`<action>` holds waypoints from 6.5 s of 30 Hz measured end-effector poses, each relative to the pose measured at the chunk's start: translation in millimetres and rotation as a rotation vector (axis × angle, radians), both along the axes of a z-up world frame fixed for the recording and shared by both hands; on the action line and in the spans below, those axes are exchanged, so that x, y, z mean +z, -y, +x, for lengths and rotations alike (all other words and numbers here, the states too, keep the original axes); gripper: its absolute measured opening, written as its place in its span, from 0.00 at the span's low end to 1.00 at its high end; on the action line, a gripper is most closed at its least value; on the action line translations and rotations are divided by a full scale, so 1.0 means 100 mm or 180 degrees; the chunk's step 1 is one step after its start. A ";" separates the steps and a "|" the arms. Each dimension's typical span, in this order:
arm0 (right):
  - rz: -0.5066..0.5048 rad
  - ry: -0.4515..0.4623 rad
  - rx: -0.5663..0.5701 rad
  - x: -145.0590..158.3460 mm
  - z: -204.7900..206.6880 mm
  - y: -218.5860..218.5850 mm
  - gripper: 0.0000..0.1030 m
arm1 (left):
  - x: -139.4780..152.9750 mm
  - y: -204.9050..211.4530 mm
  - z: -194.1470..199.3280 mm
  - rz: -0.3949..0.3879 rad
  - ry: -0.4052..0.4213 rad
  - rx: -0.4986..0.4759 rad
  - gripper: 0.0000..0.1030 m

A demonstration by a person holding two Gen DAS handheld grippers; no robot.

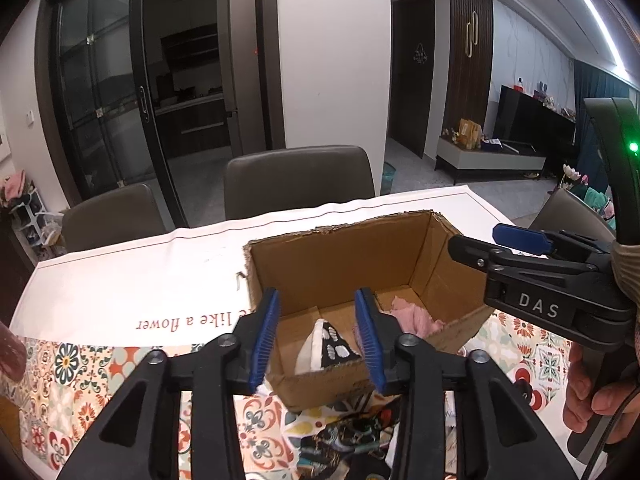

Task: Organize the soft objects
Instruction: 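Open the left tool over the box while the right tool drops the towel, then grasp the pink wristband with the left tool while the right tool grasps the white cloth, then lift the wristband and white cloth and carry them over the box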

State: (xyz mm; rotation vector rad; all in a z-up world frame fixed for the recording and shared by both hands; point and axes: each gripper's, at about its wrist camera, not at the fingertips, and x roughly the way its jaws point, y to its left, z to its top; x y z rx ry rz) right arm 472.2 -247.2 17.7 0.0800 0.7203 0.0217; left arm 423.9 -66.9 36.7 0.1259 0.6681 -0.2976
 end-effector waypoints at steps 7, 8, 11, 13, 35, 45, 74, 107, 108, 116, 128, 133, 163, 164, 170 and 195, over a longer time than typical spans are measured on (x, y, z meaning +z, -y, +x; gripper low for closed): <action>-0.0041 0.0082 -0.0004 0.12 -0.31 -0.15 0.56 | 0.13 -0.18 -0.29 -0.0020 0.0091 0.0031 0.54; -0.0048 0.0094 -0.0010 0.13 -0.35 -0.17 0.56 | 0.14 -0.21 -0.33 -0.0027 0.0096 0.0023 0.54; -0.0009 0.0123 -0.0004 0.17 -0.49 -0.23 0.56 | 0.17 -0.26 -0.43 -0.0025 0.0148 0.0037 0.54; -0.0011 0.0145 -0.0032 0.19 -0.58 -0.26 0.62 | 0.18 -0.31 -0.51 -0.0009 0.0186 0.0051 0.54; 0.0088 0.0346 -0.0140 0.11 -1.39 -0.65 0.63 | 0.00 -0.67 -1.24 0.0206 0.0300 -0.0134 0.60; 0.0196 0.0316 -0.0123 -0.16 -1.62 -0.73 0.63 | -0.21 -0.73 -1.46 0.0258 0.0210 -0.0245 0.61; 0.0154 0.0055 0.0091 -0.97 -1.66 -0.87 0.63 | -1.11 -0.76 -1.57 0.0283 -0.0373 -0.0543 0.64; 0.0465 -0.0313 0.0096 -1.56 -1.08 -0.76 0.40 | -1.64 -0.65 -1.03 0.0165 -0.0908 -0.0659 0.65; 0.0504 -0.0337 0.0095 -1.58 -1.07 -0.75 0.39 | -1.65 -0.65 -1.03 0.0148 -0.0919 -0.0665 0.65; 0.0595 -0.0427 0.0110 -1.67 -1.07 -0.71 0.15 | -1.75 -0.63 -1.03 0.0116 -0.0975 -0.0618 0.47; 0.0569 -0.0402 -0.0005 -1.53 -1.24 -0.62 0.07 | -1.57 -0.70 -1.22 -0.0127 -0.0728 -0.0332 0.26; 0.0607 -0.0331 -0.0031 -1.44 -1.35 -0.58 0.07 | -1.42 -0.70 -1.28 -0.0232 -0.0614 -0.0241 0.26; 0.0679 0.0427 -0.0082 -0.52 -1.62 -0.34 0.07 | -0.52 -0.56 -1.31 -0.0384 0.0027 -0.0059 0.26; 0.0679 0.0443 -0.0075 -0.50 -1.62 -0.33 0.07 | -0.48 -0.55 -1.30 -0.0388 0.0050 -0.0060 0.26; 0.0650 0.0609 -0.0050 -0.31 -1.63 -0.31 0.07 | -0.30 -0.49 -1.26 -0.0413 0.0174 -0.0064 0.26; 0.0616 0.1120 0.0066 0.30 -1.23 -0.12 0.07 | 0.25 -0.30 -0.75 -0.0402 0.0589 -0.0034 0.26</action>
